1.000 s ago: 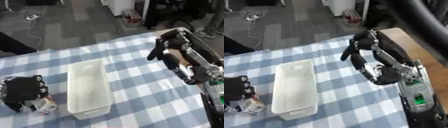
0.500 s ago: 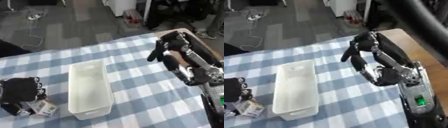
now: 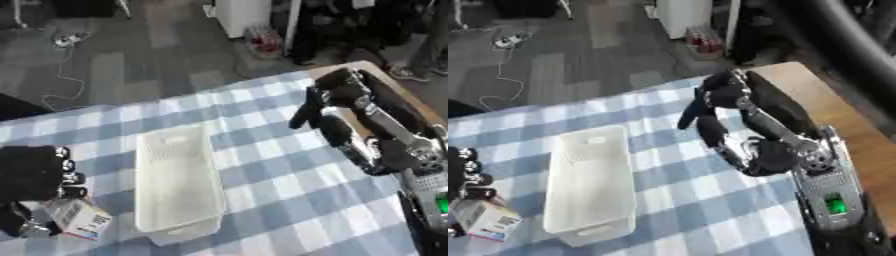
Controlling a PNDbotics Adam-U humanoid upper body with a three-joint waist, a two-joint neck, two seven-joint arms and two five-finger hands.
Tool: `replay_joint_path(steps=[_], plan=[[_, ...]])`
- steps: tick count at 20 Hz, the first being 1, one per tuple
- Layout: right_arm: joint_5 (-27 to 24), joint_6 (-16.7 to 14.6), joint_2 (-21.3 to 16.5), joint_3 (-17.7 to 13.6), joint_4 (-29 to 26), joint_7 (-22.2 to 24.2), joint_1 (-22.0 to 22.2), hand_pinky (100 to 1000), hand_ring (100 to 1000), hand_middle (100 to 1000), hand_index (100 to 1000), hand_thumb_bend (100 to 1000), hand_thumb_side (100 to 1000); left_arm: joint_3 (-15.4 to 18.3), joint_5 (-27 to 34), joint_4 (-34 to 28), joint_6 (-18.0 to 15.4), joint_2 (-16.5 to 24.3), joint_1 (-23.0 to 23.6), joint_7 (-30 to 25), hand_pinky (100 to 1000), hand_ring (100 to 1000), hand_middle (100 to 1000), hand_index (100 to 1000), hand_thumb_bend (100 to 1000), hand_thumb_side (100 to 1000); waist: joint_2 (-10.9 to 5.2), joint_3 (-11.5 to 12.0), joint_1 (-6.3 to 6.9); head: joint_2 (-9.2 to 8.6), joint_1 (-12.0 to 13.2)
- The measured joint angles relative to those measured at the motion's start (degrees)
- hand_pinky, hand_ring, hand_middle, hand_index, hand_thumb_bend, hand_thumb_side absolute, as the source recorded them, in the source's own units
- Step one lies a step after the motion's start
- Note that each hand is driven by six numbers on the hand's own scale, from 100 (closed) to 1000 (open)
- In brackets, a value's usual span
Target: Pick up objects on the table and place them in the box.
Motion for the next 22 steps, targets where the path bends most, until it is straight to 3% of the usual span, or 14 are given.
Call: replay_joint_path(steps=[3, 4, 7, 14, 15, 16, 17, 18, 20, 21, 22], plan=[[0.00, -0.01, 0.00, 0.03, 0.00, 0.04, 0.00, 329, 302, 339, 600, 100, 1000, 0.89, 0.58, -1.28, 0.17, 0.01, -2.60, 0.17, 100, 100, 275, 393, 100, 675, -0.27, -0.02, 0.01, -0.25, -0.33], [-0.01, -0.02, 0.00, 0.06, 0.00, 0.08, 0.00, 330, 303, 340, 597, 100, 1000, 1.19, 0.58, -1.54, 0.53, -0.10, -3.62, 0.53, 100, 100, 280, 393, 100, 714, -0.28, -0.08, 0.04, -0.26, -0.33], [-0.11, -0.07, 0.06, 0.47, 0.00, 0.33, -0.08, 330, 304, 341, 590, 100, 1000, 1.83, -0.45, -1.47, 2.50, -1.50, -6.85, 2.50, 100, 100, 284, 392, 100, 715, -0.29, -0.80, 0.20, -0.94, -0.31], [-1.44, -0.44, 1.42, 1.35, 0.00, 1.09, -2.00, 333, 308, 345, 566, 100, 1000, 1.75, -7.17, 2.06, 11.52, -8.13, -13.31, 11.52, 100, 100, 309, 410, 100, 740, -0.43, -3.07, 0.88, -4.30, 1.01], [-1.65, -0.47, 1.68, 1.39, 0.00, 1.21, -2.13, 333, 308, 345, 566, 100, 1000, 1.38, -8.41, 2.77, 12.90, -9.23, -14.16, 12.90, 114, 100, 317, 415, 100, 747, -0.47, -3.24, 1.01, -4.31, 1.32], [-1.83, -0.49, 1.71, 1.40, 0.00, 1.31, -2.26, 333, 309, 345, 565, 100, 1000, 0.98, -9.45, 3.49, 14.11, -10.25, -14.81, 14.11, 252, 127, 384, 454, 100, 773, -0.54, -3.35, 1.14, -4.31, 1.57], [-2.04, -0.47, 1.87, 1.40, 0.00, 1.38, -2.45, 333, 309, 345, 565, 100, 1000, 0.51, -10.47, 4.25, 14.97, -11.10, -15.17, 14.97, 206, 100, 358, 437, 100, 767, -0.61, -3.54, 1.24, -4.31, 1.76], [-2.17, -0.45, 2.08, 1.40, 0.00, 1.42, -2.56, 333, 309, 346, 562, 100, 1000, -0.01, -11.47, 5.04, 15.53, -11.86, -15.38, 15.53, 516, 446, 598, 654, 100, 912, -0.62, -3.63, 1.28, -4.31, 1.79], [-2.42, -0.48, 2.21, 1.40, 0.00, 1.47, -2.58, 333, 309, 345, 562, 100, 1000, -1.12, -13.53, 6.76, 15.53, -12.77, -15.39, 15.53, 586, 550, 674, 692, 115, 996, -0.62, -3.72, 1.31, -4.25, 1.93], [-2.56, -0.50, 2.26, 1.40, 0.00, 1.49, -2.60, 333, 309, 345, 562, 100, 1000, -1.59, -14.50, 7.45, 15.26, -13.02, -15.39, 15.26, 575, 537, 665, 688, 113, 987, -0.62, -3.76, 1.34, -4.21, 1.94], [-2.61, -0.50, 2.36, 1.39, 0.00, 1.50, -2.60, 333, 309, 345, 563, 100, 1000, -1.96, -15.36, 7.98, 14.90, -13.20, -15.38, 14.90, 653, 626, 728, 715, 128, 1000, -0.62, -3.77, 1.38, -4.20, 1.94]])
